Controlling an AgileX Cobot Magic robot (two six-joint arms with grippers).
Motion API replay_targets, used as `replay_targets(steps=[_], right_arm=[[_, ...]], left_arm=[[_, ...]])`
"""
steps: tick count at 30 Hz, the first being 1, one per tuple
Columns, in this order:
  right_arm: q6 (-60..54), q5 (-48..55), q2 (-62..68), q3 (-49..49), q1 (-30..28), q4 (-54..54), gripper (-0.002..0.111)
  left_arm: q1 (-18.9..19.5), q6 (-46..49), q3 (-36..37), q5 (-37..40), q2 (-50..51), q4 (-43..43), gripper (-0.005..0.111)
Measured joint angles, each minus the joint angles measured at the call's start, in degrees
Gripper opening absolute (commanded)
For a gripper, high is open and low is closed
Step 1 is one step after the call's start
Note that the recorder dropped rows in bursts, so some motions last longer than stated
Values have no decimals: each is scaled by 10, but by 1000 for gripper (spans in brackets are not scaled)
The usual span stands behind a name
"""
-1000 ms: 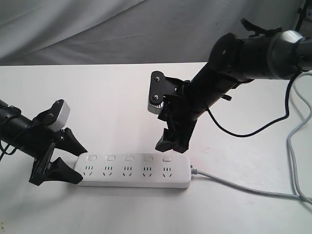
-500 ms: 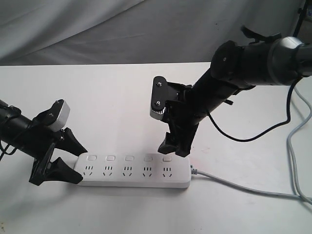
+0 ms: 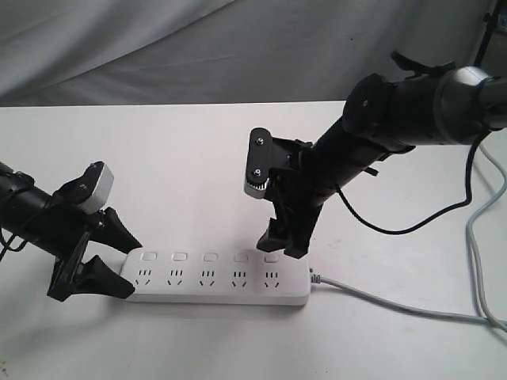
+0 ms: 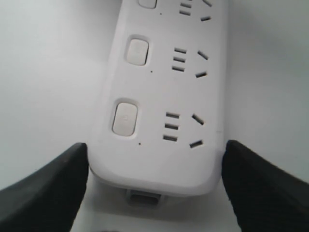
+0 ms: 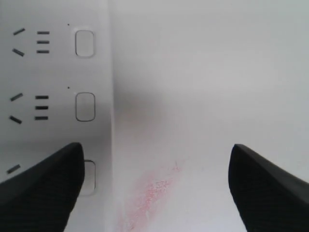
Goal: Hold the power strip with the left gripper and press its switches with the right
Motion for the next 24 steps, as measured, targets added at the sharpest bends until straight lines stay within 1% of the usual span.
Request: replay_targets(steps=[24], right_arm=[[7,3,25,1,0,-10,75]], left_arm=[[0,0,0,0,0,0,23]])
